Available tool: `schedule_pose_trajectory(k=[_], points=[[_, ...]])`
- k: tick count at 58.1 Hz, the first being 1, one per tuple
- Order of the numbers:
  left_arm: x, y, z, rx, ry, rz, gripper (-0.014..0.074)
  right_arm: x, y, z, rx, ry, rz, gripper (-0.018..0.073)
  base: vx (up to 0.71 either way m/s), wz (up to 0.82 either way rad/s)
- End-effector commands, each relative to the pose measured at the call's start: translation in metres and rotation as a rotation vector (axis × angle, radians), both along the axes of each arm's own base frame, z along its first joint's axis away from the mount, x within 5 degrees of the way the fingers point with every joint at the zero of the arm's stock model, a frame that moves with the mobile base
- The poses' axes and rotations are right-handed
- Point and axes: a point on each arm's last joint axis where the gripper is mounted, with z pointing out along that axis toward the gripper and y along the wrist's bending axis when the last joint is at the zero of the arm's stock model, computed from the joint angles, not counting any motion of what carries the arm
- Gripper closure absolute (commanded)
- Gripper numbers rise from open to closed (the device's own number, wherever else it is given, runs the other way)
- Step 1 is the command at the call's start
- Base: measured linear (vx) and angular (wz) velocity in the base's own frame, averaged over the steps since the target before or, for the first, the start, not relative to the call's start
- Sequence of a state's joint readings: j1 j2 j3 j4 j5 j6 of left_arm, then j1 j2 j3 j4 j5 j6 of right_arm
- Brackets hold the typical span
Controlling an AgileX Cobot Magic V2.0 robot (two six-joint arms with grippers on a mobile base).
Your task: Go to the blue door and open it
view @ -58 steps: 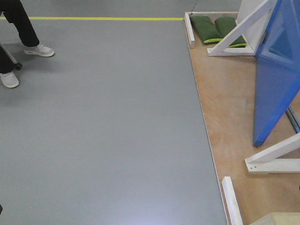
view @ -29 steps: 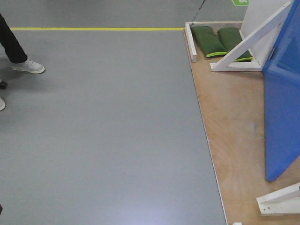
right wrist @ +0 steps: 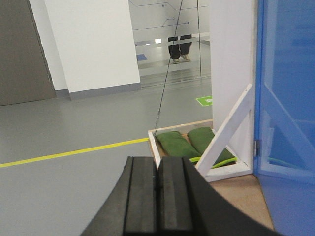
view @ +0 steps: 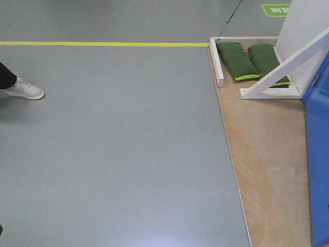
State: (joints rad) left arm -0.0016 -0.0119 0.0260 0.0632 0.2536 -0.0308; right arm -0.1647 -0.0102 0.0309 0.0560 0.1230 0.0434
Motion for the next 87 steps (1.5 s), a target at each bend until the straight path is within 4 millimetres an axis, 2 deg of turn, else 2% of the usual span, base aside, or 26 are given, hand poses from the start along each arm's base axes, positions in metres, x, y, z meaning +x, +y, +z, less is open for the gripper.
schedule_pose_trajectory(k=[1,38,87], points=[[-0.0008,-0.0009,0.0165,-0.007,-0.115,-0.011,0.0524,-0.0010,-0.0005,0.0079,-0.028,-0.093,-0.008,0.0547,0.42,0.03],[-0.0008,-0.0009,0.0165,-0.007,-0.115,-0.011,0.0524,-0.0010,-0.0005,0.0079,-0.028,-0.093,-0.008,0.0547,0.31,-0.08],[-0.0008,-0.0009,0.0165,-0.007,-0.115,-0.011,0.0524,-0.0010,-0.0005,0.0079,-0.028,-0.093,-0.008,0.0547,0.05,0.00]])
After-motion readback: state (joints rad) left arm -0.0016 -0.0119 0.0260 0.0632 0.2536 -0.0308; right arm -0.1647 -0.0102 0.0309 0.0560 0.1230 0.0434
